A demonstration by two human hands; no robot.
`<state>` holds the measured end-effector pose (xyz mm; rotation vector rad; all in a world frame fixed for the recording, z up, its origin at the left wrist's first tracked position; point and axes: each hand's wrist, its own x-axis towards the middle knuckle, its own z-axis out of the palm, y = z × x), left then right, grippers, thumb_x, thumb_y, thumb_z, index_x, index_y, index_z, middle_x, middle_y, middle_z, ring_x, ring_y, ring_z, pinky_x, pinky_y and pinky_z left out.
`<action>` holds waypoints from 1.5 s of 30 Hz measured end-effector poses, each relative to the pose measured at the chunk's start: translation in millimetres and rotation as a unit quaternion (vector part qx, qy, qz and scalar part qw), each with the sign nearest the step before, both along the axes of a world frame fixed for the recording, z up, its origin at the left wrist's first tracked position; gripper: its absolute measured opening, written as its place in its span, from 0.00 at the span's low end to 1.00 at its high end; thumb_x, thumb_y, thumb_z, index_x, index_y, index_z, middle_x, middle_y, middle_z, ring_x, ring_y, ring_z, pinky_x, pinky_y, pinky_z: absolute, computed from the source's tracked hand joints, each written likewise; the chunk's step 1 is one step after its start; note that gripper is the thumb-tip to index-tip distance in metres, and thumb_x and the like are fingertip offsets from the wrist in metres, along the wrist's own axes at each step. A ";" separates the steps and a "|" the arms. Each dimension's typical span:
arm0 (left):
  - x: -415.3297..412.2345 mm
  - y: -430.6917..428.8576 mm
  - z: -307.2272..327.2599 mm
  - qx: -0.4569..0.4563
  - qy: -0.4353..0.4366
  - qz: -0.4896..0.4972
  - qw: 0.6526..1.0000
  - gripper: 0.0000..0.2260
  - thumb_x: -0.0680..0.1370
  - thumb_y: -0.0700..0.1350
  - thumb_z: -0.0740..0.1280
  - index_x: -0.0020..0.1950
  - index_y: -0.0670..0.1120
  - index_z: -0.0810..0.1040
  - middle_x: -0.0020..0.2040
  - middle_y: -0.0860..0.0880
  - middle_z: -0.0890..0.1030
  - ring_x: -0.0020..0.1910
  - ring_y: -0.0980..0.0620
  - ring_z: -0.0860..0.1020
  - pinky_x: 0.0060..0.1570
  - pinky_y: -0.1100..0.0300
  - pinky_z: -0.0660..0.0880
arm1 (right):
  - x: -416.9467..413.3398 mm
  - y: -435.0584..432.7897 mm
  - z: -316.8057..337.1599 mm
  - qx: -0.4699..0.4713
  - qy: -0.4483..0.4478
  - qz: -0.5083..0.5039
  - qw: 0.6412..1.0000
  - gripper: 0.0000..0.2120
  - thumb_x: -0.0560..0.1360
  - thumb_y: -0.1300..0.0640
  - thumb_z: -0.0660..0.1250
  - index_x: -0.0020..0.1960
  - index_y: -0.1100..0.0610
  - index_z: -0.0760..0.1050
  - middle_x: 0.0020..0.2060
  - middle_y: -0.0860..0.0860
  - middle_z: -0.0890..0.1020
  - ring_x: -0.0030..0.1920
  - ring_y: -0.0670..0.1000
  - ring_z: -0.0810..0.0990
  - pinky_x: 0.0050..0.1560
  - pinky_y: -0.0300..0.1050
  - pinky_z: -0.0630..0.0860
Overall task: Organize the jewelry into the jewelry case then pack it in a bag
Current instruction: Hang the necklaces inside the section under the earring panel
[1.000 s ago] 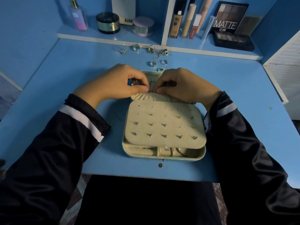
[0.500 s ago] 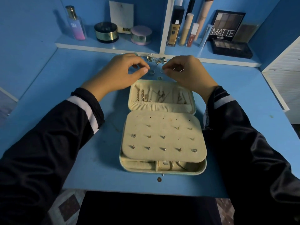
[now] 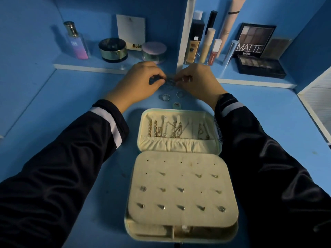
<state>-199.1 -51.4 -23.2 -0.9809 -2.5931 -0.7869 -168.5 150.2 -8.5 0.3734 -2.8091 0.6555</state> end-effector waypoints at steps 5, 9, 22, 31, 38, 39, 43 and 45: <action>-7.0 1.4 -9.4 -0.012 0.022 0.003 1.000 0.08 0.76 0.43 0.71 0.51 0.41 0.85 0.49 0.43 0.81 0.50 0.44 0.78 0.52 0.62 0.68 | -5.5 -0.3 -5.2 0.028 0.011 0.009 1.000 0.07 0.73 0.61 0.70 0.50 0.58 0.85 0.44 0.56 0.83 0.46 0.52 0.77 0.42 0.31 0.60; -9.1 -0.1 -16.1 -0.005 0.029 0.009 1.000 0.09 0.76 0.45 0.70 0.52 0.42 0.85 0.47 0.43 0.82 0.49 0.43 0.79 0.52 0.62 0.68 | -4.5 1.8 -3.3 0.030 0.012 0.008 0.999 0.07 0.72 0.64 0.69 0.49 0.60 0.84 0.44 0.57 0.82 0.46 0.53 0.76 0.42 0.32 0.59; -8.7 -0.5 -19.2 0.034 0.021 0.007 0.999 0.07 0.75 0.45 0.71 0.50 0.44 0.85 0.47 0.45 0.82 0.48 0.46 0.79 0.52 0.63 0.70 | -6.7 2.1 -8.1 0.014 0.026 0.024 0.999 0.05 0.72 0.65 0.70 0.46 0.61 0.83 0.43 0.58 0.81 0.44 0.47 0.70 0.42 0.31 0.59; -3.7 2.2 -15.4 0.091 0.017 -0.004 0.996 0.08 0.76 0.45 0.71 0.52 0.44 0.84 0.48 0.48 0.82 0.47 0.55 0.78 0.48 0.76 0.67 | -5.5 1.8 -1.3 -0.047 -0.014 0.027 0.998 0.03 0.74 0.63 0.68 0.46 0.61 0.80 0.39 0.48 0.76 0.35 0.41 0.70 0.39 0.25 0.65; 3.4 10.3 -9.1 0.197 0.014 -0.002 0.980 0.09 0.77 0.45 0.72 0.53 0.41 0.83 0.47 0.54 0.82 0.44 0.69 0.77 0.45 0.75 0.68 | 1.1 -1.2 17.7 -0.187 -0.036 0.046 0.981 0.03 0.76 0.61 0.67 0.46 0.60 0.79 0.39 0.49 0.79 0.38 0.47 0.76 0.39 0.34 0.71; 3.9 10.8 -8.3 0.202 0.012 -0.003 0.979 0.10 0.77 0.46 0.72 0.53 0.41 0.82 0.47 0.54 0.82 0.44 0.68 0.78 0.45 0.74 0.69 | 1.8 -1.9 18.8 -0.206 -0.041 0.052 0.976 0.03 0.76 0.60 0.68 0.46 0.59 0.79 0.38 0.49 0.80 0.37 0.47 0.76 0.39 0.35 0.71; 4.0 11.2 -7.5 0.213 -0.010 -0.005 0.977 0.10 0.76 0.46 0.73 0.52 0.41 0.82 0.46 0.52 0.83 0.44 0.65 0.79 0.43 0.69 0.72 | 3.4 -3.3 22.7 -0.251 -0.050 0.067 0.964 0.02 0.77 0.62 0.67 0.46 0.59 0.77 0.36 0.48 0.79 0.36 0.43 0.76 0.39 0.33 0.71; 4.5 12.2 -7.4 0.221 -0.021 -0.002 0.975 0.10 0.76 0.48 0.73 0.51 0.42 0.82 0.45 0.51 0.83 0.44 0.58 0.80 0.44 0.61 0.76 | 4.6 -3.8 25.7 -0.263 -0.049 0.074 0.961 0.02 0.77 0.63 0.66 0.46 0.59 0.77 0.36 0.47 0.78 0.35 0.40 0.74 0.38 0.31 0.69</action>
